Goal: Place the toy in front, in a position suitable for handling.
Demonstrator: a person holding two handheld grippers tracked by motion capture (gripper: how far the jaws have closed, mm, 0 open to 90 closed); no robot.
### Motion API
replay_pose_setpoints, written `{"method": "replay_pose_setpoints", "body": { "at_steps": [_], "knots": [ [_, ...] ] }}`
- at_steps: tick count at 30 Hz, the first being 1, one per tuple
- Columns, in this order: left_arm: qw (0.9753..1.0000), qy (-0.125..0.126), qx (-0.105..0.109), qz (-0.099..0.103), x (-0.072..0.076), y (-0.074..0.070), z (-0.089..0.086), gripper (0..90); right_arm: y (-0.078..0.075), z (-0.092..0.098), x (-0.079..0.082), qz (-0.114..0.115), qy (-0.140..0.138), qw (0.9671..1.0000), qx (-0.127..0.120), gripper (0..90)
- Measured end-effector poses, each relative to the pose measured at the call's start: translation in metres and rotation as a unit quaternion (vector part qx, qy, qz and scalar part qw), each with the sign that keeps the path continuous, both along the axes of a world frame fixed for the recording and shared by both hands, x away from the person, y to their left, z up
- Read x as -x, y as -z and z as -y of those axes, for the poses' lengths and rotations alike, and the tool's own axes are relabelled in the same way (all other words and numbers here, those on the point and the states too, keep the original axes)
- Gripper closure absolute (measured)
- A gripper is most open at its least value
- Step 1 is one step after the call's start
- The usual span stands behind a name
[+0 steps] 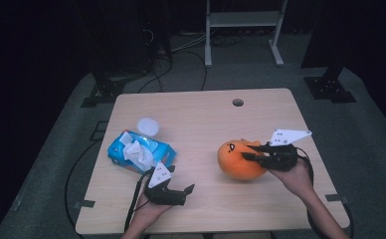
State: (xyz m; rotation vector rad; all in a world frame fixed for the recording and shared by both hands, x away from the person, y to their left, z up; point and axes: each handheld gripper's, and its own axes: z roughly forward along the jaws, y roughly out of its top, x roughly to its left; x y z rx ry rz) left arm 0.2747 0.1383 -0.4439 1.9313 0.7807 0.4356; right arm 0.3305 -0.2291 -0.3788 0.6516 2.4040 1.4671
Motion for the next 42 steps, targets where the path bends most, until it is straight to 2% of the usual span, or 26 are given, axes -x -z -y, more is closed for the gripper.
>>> {"method": "replay_pose_setpoints", "body": {
  "at_steps": [12,19,22,26,28,29,30,31,32,38,40,42],
  "knots": [
    [1.0,-0.001,0.004,0.003,0.0,-0.002,-0.003,7.6,0.026,-0.027,0.013,-0.017,-0.033,0.9993,0.009,71.2],
    [1.0,-0.002,0.008,0.003,0.0,-0.003,-0.004,7.6,0.035,-0.038,0.02,0.0,-0.026,0.9996,0.007,70.9],
    [1.0,-0.003,0.009,0.002,0.0,-0.003,-0.004,7.6,0.038,-0.045,0.026,0.002,-0.033,0.9995,0.0,70.0],
    [0.9999,-0.002,0.01,0.002,0.0,-0.003,-0.004,7.6,0.045,-0.052,0.03,0.004,-0.042,0.9991,0.004,66.7],
    [0.9999,-0.002,0.01,0.004,0.001,-0.004,-0.005,7.6,0.045,-0.055,0.032,0.0,-0.053,0.9986,0.003,58.3],
    [0.9999,-0.002,0.009,0.004,0.001,-0.004,-0.005,7.6,0.045,-0.055,0.032,0.0,-0.053,0.9986,0.003,58.3],
    [1.0,-0.002,0.008,0.003,0.001,-0.004,-0.005,7.6,0.043,-0.053,0.033,-0.001,-0.05,0.9987,0.004,52.2],
    [1.0,-0.002,0.008,0.003,0.001,-0.004,-0.005,7.6,0.043,-0.053,0.033,-0.001,-0.05,0.9987,0.004,52.2],
    [1.0,-0.002,0.008,0.004,0.0,-0.003,-0.005,7.7,0.042,-0.048,0.034,-0.002,-0.049,0.9988,0.0,48.3],
    [1.0,0.002,0.004,0.002,0.0,-0.003,-0.002,8.0,0.037,-0.029,0.035,0.001,-0.04,0.9988,-0.029,45.2],
    [1.0,0.006,0.007,0.0,0.001,-0.003,-0.001,8.0,0.036,-0.021,0.031,0.002,-0.035,0.9989,-0.031,43.3],
    [0.9999,0.013,0.01,0.002,0.003,-0.006,0.002,8.0,0.039,-0.016,0.027,-0.011,-0.037,0.9986,-0.036,43.3]
  ]
}}
